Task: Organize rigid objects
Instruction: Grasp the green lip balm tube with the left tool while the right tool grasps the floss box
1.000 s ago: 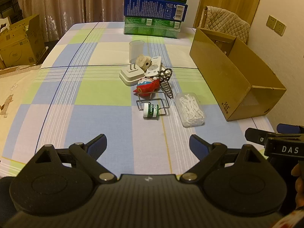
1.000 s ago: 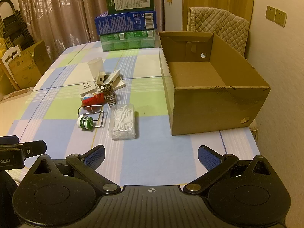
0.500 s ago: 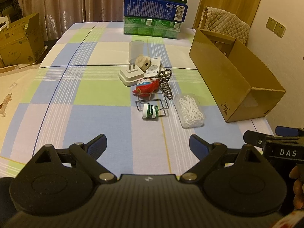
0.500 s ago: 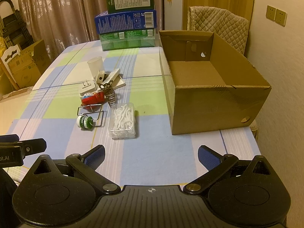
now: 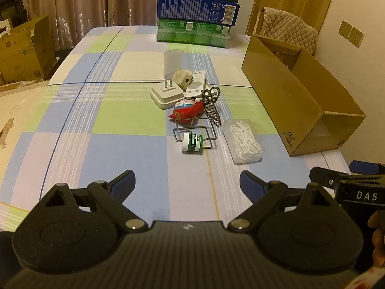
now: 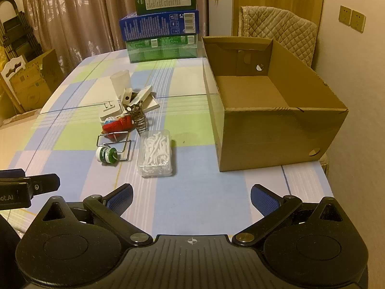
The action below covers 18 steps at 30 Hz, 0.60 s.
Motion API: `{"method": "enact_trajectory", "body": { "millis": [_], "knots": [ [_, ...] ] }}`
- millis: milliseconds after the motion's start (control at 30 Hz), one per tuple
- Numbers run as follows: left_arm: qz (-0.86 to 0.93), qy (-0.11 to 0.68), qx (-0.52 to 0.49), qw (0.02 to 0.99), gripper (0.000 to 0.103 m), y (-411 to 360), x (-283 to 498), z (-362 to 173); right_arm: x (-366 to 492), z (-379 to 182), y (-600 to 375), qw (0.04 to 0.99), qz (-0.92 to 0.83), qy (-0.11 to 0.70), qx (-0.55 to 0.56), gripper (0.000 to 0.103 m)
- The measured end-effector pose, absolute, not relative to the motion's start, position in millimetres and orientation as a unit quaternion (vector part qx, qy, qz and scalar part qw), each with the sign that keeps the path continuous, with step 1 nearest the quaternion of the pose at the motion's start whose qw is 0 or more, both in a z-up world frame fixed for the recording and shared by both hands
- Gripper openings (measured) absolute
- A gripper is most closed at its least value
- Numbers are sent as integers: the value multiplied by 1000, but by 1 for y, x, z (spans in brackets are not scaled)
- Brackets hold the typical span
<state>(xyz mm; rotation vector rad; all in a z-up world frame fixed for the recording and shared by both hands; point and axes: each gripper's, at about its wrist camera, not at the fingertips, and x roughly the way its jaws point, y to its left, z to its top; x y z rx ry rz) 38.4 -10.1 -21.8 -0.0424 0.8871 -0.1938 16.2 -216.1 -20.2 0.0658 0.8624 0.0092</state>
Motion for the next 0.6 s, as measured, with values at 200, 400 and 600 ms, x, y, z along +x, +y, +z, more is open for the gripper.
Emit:
{"method": "enact_trajectory", "body": {
  "millis": [200, 400, 600],
  "knots": [
    [-89, 434, -32, 896, 91, -5, 50, -30, 24, -26, -215, 908, 7, 418, 31, 101],
    [-92, 435, -35, 895, 91, 0, 66, -38, 36, -35, -210, 909, 20, 414, 31, 101],
    [-83, 434, -36, 896, 91, 7, 89, -51, 52, -48, -200, 908, 37, 417, 25, 101]
  ]
}}
